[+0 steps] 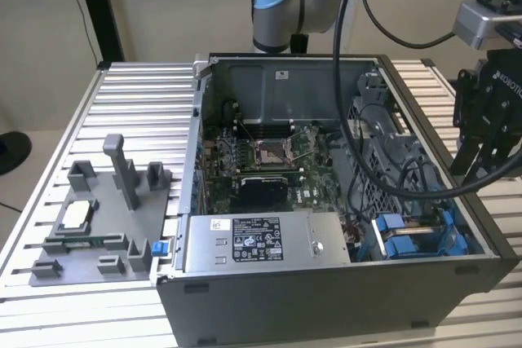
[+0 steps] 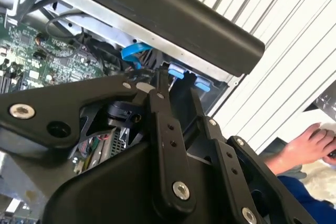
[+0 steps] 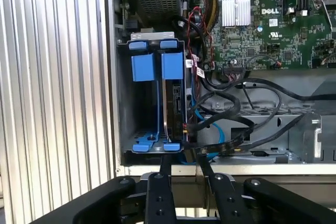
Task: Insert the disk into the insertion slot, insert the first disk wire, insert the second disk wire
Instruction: 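Insert the first disk wire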
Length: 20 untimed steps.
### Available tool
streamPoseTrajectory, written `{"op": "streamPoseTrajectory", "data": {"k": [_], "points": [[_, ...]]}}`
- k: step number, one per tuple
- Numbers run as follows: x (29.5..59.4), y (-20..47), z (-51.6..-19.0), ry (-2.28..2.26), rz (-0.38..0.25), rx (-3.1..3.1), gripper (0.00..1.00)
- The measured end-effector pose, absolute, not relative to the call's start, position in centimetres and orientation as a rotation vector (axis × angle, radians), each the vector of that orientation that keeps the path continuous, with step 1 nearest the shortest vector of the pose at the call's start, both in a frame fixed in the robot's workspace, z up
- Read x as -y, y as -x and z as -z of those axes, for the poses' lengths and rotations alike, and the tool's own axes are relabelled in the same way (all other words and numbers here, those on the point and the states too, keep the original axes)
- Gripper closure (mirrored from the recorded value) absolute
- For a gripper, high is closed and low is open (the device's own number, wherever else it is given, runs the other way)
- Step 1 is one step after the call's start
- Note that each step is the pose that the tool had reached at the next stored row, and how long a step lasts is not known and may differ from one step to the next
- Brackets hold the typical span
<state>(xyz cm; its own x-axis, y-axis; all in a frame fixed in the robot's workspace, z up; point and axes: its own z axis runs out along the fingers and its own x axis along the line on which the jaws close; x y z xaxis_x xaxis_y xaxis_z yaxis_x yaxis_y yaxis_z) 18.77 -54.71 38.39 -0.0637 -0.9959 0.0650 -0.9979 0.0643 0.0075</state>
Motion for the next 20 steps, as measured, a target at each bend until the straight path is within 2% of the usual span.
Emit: {"op": "streamPoseTrajectory", "data": {"k": [6, 20], "points": [[54.7, -18.8, -38.4, -2.118, -0.053, 2.254, 0.0], [56.3, -18.8, -38.4, -2.224, 0.217, 2.364, 0.0]]}}
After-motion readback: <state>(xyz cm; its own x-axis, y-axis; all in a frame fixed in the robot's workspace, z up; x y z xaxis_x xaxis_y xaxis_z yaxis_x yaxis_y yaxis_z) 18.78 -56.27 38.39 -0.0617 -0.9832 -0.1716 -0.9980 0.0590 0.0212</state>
